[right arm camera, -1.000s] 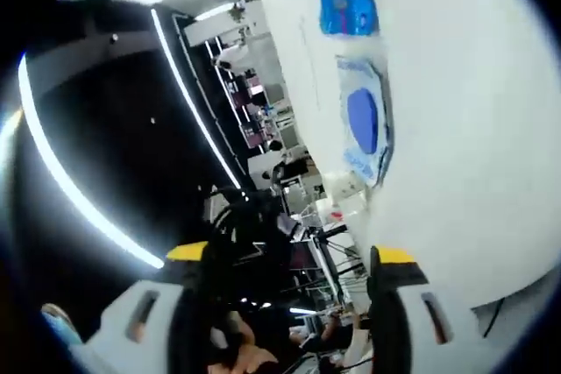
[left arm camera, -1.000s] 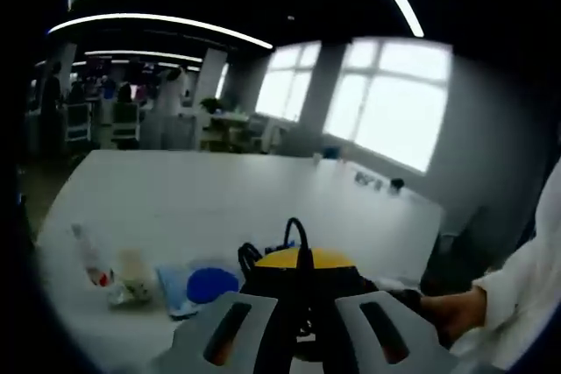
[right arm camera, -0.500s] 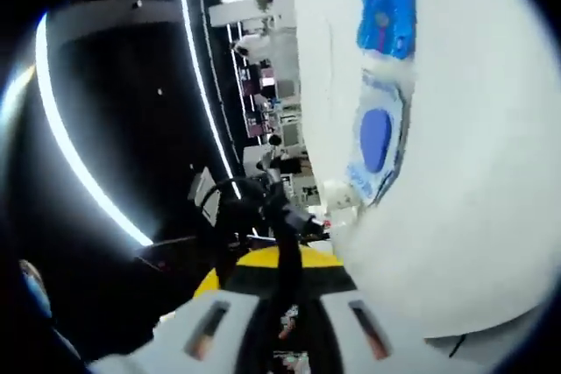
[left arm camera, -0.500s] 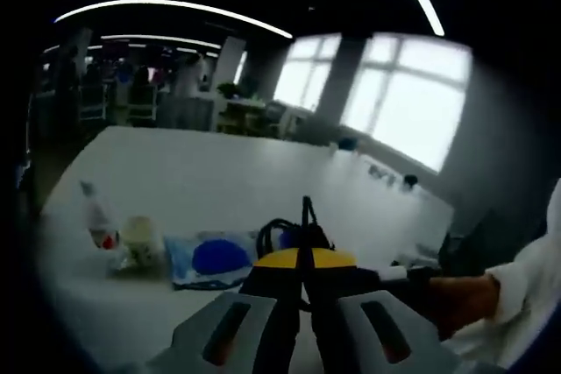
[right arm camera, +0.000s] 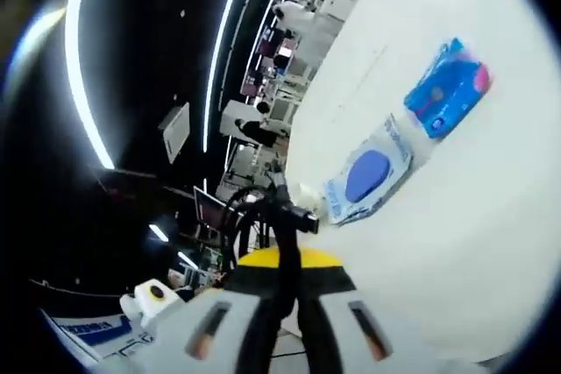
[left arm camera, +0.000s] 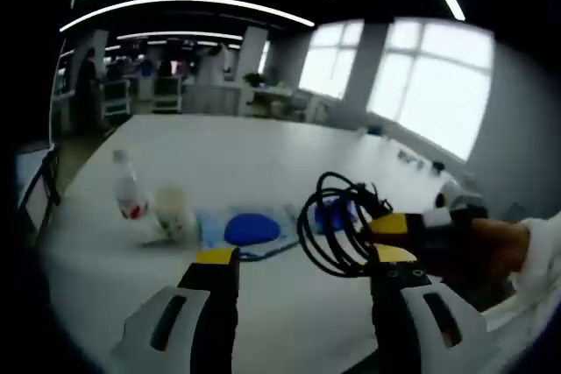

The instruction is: Arrange the tabletop items into an orderly group along one side of the table until the central work area is clear of visible clutter.

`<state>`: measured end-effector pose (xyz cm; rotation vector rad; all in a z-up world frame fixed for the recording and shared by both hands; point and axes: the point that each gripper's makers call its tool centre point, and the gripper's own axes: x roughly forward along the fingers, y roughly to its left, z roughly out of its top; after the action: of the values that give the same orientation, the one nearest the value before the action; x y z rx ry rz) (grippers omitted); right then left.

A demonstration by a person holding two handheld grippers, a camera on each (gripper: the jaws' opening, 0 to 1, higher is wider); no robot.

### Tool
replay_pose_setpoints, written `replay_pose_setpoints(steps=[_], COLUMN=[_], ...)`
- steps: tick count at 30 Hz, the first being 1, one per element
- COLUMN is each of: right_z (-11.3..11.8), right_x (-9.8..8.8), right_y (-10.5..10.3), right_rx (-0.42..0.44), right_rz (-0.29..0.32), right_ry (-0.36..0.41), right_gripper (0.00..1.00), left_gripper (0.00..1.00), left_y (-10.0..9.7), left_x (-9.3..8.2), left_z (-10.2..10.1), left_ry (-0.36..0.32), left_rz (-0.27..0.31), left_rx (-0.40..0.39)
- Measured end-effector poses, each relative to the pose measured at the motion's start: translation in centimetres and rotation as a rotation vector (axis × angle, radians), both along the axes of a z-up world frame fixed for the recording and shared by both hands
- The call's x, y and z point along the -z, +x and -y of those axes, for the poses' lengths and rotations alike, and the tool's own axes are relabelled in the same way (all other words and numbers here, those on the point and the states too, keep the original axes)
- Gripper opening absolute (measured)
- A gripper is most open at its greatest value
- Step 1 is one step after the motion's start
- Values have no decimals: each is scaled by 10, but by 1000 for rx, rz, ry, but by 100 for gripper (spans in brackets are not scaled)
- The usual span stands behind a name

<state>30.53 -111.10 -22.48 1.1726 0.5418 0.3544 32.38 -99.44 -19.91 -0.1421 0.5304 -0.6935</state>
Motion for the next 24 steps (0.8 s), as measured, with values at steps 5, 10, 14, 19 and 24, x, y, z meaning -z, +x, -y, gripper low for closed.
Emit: replay_pose_setpoints(steps=[5, 10, 14, 19, 24], right_z=[15, 31, 41, 50, 60], right_x=[8, 13, 16, 21, 36], right_y=[-4, -7, -5, -5, -10], right_rx=[17, 42, 61, 72, 71], right_rz=[-25, -44, -53, -66, -113], right_ry=[-11, -26, -35, -55, -93], right_gripper=[1, 1, 2, 2, 2], left_gripper=[97, 97, 97, 97, 97], left_y=[-1, -9, -12, -14, -21], left_x=[15, 31, 35, 32, 44], left_z=[-31, -68, -87, -102, -117], left_ry=[69, 132, 166, 135, 171], left_rz=[16, 3, 12, 49, 64], left_rx=[-1, -5, -36, -107, -115])
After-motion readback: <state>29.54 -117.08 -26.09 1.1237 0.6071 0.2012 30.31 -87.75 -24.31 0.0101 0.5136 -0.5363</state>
